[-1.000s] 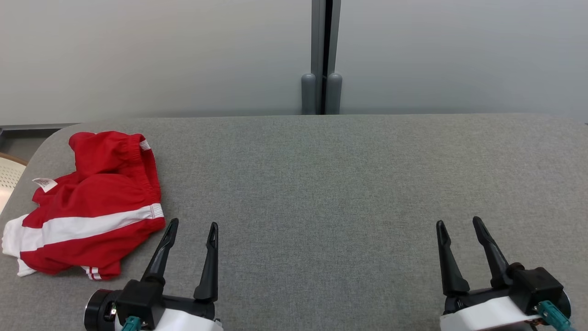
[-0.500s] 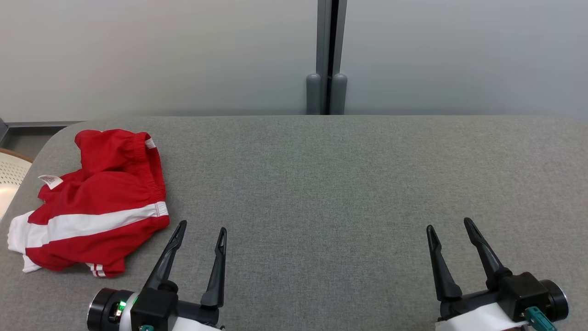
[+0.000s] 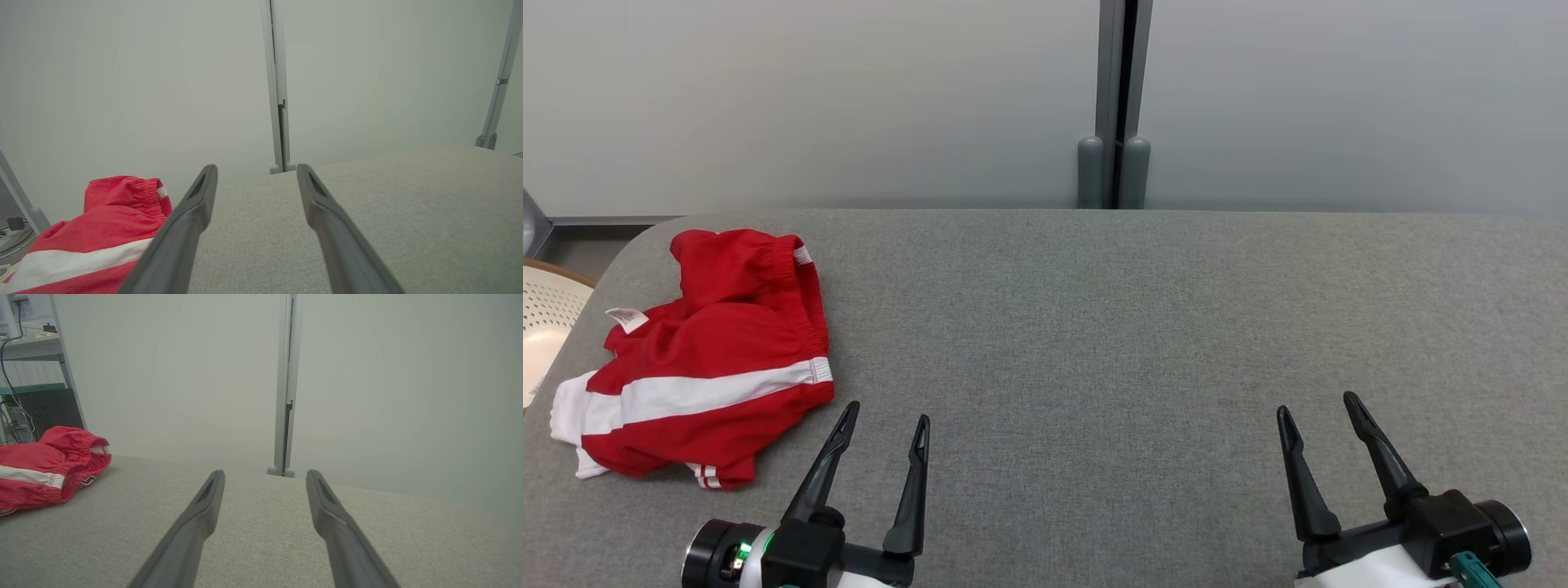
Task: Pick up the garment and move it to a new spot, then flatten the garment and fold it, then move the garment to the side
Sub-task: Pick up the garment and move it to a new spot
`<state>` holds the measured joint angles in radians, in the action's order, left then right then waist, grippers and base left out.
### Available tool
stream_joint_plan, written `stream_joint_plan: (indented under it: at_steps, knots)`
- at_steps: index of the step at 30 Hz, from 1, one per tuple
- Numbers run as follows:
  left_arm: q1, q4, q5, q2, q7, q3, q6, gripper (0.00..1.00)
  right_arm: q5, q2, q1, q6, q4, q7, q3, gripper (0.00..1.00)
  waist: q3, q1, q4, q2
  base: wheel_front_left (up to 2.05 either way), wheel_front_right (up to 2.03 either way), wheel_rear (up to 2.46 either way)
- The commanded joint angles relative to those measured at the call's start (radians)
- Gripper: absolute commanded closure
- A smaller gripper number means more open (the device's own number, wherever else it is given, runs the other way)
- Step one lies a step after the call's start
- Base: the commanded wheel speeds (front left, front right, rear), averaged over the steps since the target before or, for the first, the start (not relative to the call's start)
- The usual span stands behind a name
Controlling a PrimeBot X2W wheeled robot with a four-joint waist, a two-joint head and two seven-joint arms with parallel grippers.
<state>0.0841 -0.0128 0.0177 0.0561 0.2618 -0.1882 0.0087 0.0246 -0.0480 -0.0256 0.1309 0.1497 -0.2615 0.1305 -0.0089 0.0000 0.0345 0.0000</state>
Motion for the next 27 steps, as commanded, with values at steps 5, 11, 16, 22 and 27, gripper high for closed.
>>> stream_joint_plan:
  at_steps: [5, 11, 16, 22, 27]
  knots:
    - [0.001, -0.004, -0.011, 0.001, 0.005, -0.001, -0.004, 0.00, -0.011, -0.004, -0.008, 0.000, -0.006, -0.006, 0.002, 0.00, 0.004, 0.0000, 0.004, 0.0000, 0.00, 0.00, 0.00]
    - [-0.011, -0.001, -0.004, -0.001, 0.005, 0.001, 0.017, 0.00, -0.008, -0.004, -0.015, 0.000, -0.032, -0.004, 0.015, 0.00, 0.018, 0.0000, 0.046, 0.0000, 0.00, 0.00, 0.00]
    - [0.002, 0.009, 0.011, -0.003, 0.005, -0.001, 0.034, 0.00, -0.011, -0.004, -0.034, 0.000, -0.038, -0.004, 0.036, 0.00, 0.018, 0.0000, 0.136, 0.0000, 0.00, 0.00, 0.00]
    - [0.028, 0.011, 0.027, -0.004, 0.004, -0.001, 0.048, 0.00, -0.020, -0.004, -0.032, 0.000, -0.041, -0.004, 0.049, 0.00, 0.018, 0.0000, 0.255, 0.0000, 0.00, 0.00, 0.00]
    - [0.031, 0.013, 0.044, -0.004, 0.004, -0.006, 0.057, 0.00, -0.017, -0.004, -0.038, 0.000, -0.037, -0.004, 0.047, 0.00, 0.026, 0.0000, 0.344, 0.0000, 0.00, 0.00, 0.00]
